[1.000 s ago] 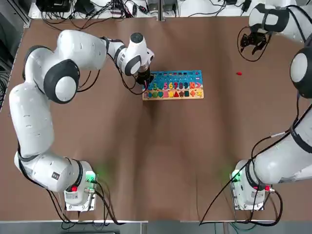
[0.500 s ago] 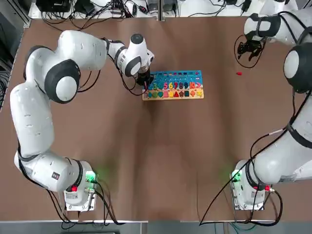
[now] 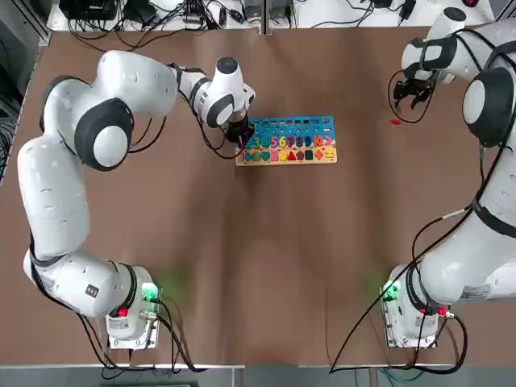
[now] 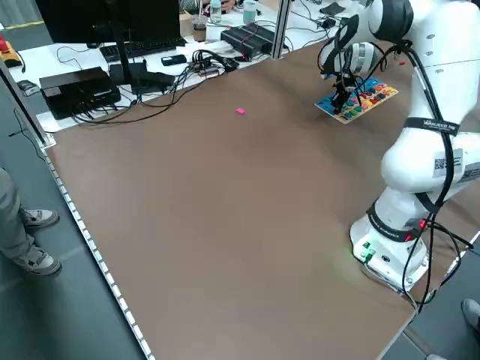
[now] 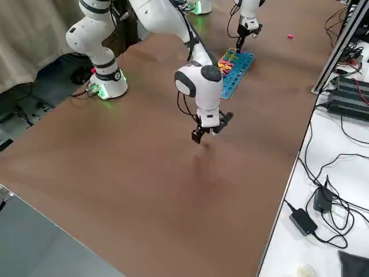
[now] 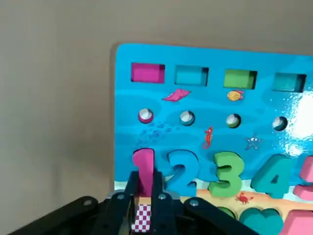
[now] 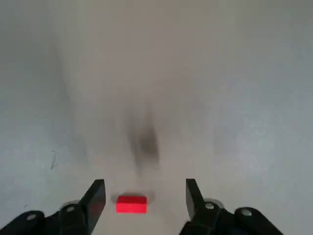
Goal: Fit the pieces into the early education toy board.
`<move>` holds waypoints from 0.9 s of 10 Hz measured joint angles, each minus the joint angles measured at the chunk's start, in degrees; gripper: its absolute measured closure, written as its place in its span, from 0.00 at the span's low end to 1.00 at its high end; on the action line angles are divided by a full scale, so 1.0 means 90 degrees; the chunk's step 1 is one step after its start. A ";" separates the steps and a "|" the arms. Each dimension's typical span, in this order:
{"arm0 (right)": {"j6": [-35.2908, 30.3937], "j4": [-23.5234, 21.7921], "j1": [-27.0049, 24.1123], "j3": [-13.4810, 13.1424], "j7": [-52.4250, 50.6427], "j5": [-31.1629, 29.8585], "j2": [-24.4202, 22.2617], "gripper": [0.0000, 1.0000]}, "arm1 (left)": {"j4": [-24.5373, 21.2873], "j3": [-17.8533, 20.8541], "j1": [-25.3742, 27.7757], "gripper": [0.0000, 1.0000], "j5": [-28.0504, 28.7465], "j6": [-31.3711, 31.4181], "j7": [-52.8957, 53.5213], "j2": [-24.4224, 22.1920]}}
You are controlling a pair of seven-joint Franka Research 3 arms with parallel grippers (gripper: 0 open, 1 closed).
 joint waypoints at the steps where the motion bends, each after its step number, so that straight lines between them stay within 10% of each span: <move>1: 0.0013 -0.0002 -0.0005 0.0018 -0.0006 0.0062 0.0031 0.26 | 0.0000 0.0000 0.0000 0.86 0.0000 -0.0001 0.0000 0.0000; 9: -0.0004 -0.0238 -0.0008 0.0160 -0.0080 0.0374 0.0127 0.31 | 0.0024 0.0005 0.0025 0.61 0.0011 -0.0008 0.0016 -0.0014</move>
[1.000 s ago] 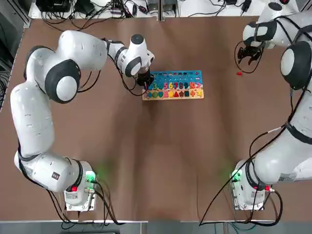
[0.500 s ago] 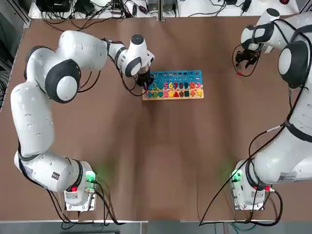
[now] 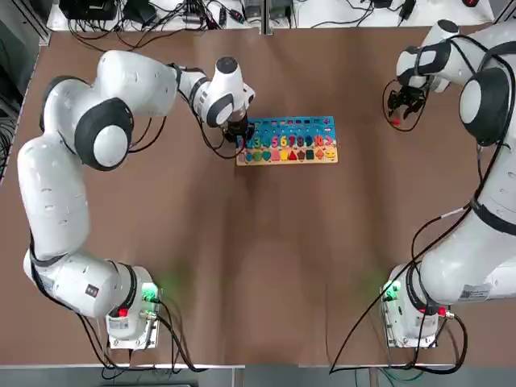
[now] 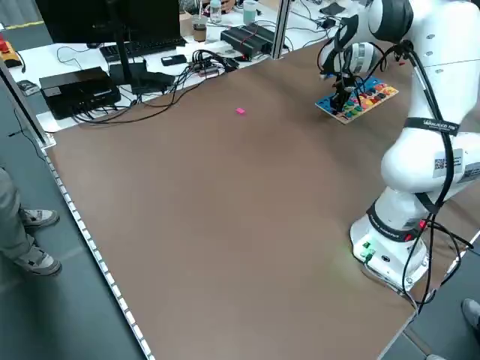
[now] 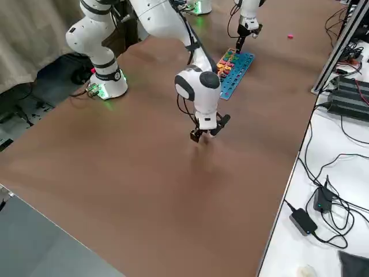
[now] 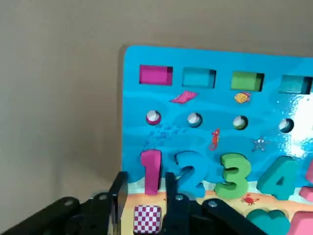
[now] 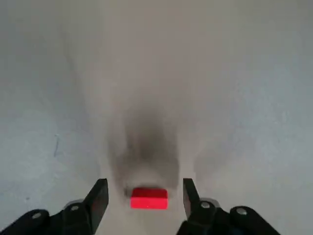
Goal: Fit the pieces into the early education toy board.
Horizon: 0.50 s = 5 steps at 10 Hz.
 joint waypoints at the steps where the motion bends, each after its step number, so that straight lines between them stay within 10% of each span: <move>1: -0.0004 -0.0023 0.0000 0.0000 -0.0003 0.0001 0.0000 0.33 | 0.0035 0.0000 0.0018 0.52 0.0006 -0.0081 0.0032 -0.0063; 5: -0.0077 -0.0053 -0.0017 -0.0002 -0.0006 0.0002 0.0000 0.37 | 0.0097 0.0106 0.0164 0.34 0.0018 -0.0852 0.0512 -0.0793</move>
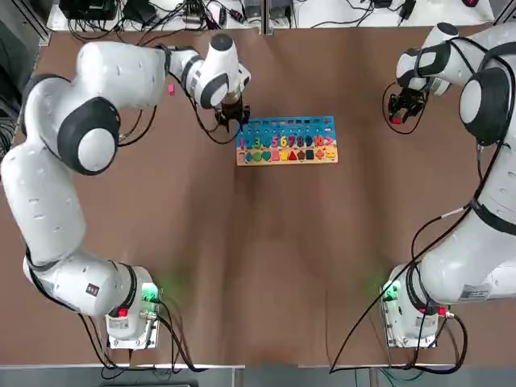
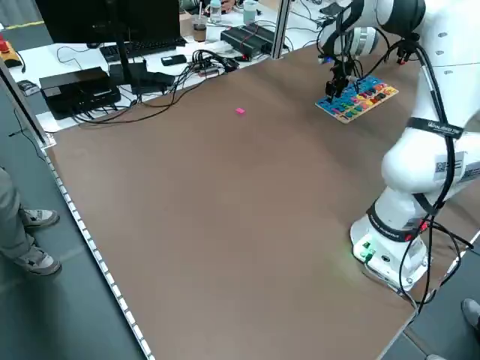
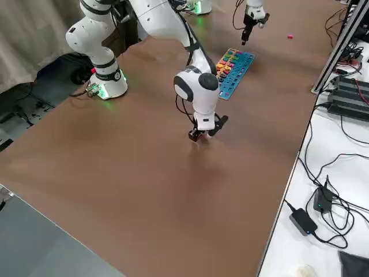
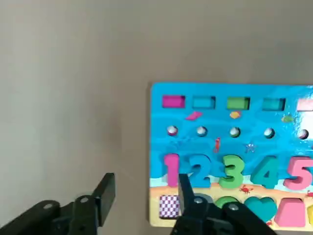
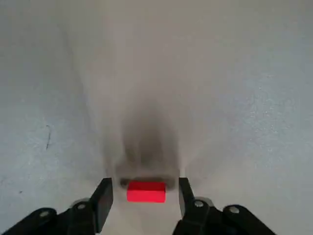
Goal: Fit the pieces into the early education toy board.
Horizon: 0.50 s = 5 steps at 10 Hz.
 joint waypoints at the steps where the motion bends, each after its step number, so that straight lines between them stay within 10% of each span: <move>1: -0.0049 0.0000 -0.0005 -0.0001 0.0000 0.0000 0.0000 0.39 | 0.0001 0.0107 0.0044 0.31 0.0002 -0.0099 0.0188 -0.0154; 5: -0.0140 0.0001 -0.0013 -0.0005 -0.0004 0.0001 0.0000 0.44 | 0.0088 0.1076 0.0143 0.32 0.0004 -0.0156 0.0892 -0.0544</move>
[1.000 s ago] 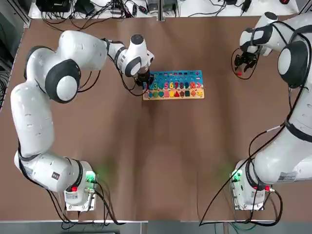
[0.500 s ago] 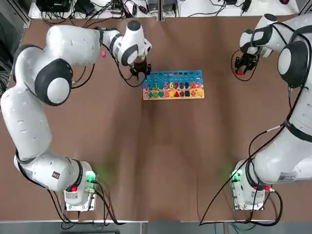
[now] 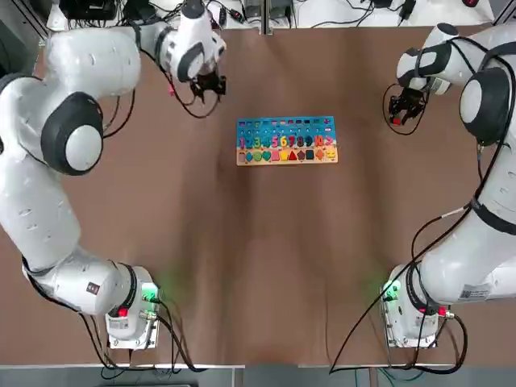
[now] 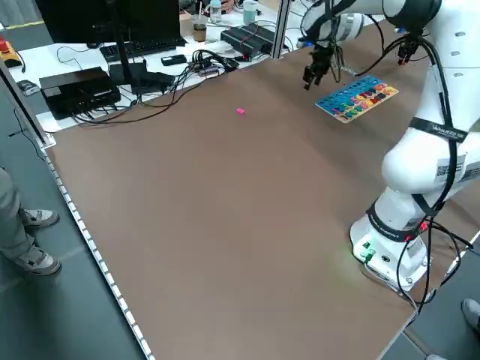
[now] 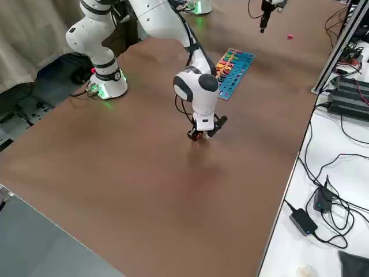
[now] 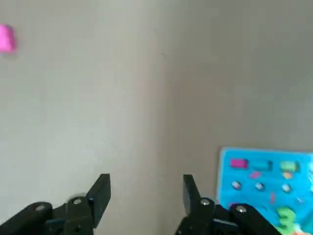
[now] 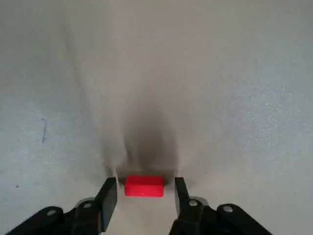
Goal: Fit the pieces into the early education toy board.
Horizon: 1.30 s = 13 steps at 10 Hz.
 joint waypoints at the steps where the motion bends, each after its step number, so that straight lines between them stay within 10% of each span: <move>1: -0.0001 0.0000 -0.0001 0.0000 -0.0001 0.0000 0.0000 0.46 | 0.0135 0.0264 0.0022 0.32 0.0000 0.0000 0.0375 -0.0008; 10: -0.0014 0.0015 -0.0010 0.0000 -0.0003 0.0003 -0.0004 0.64 | 0.3010 0.2005 0.0529 0.28 -0.1677 -0.1012 0.2774 0.1596; 13: -0.0057 0.0108 0.0007 0.0024 -0.0010 0.0003 -0.0026 0.64 | 0.3252 0.2118 0.0564 0.25 -0.1728 -0.1031 0.3006 0.2146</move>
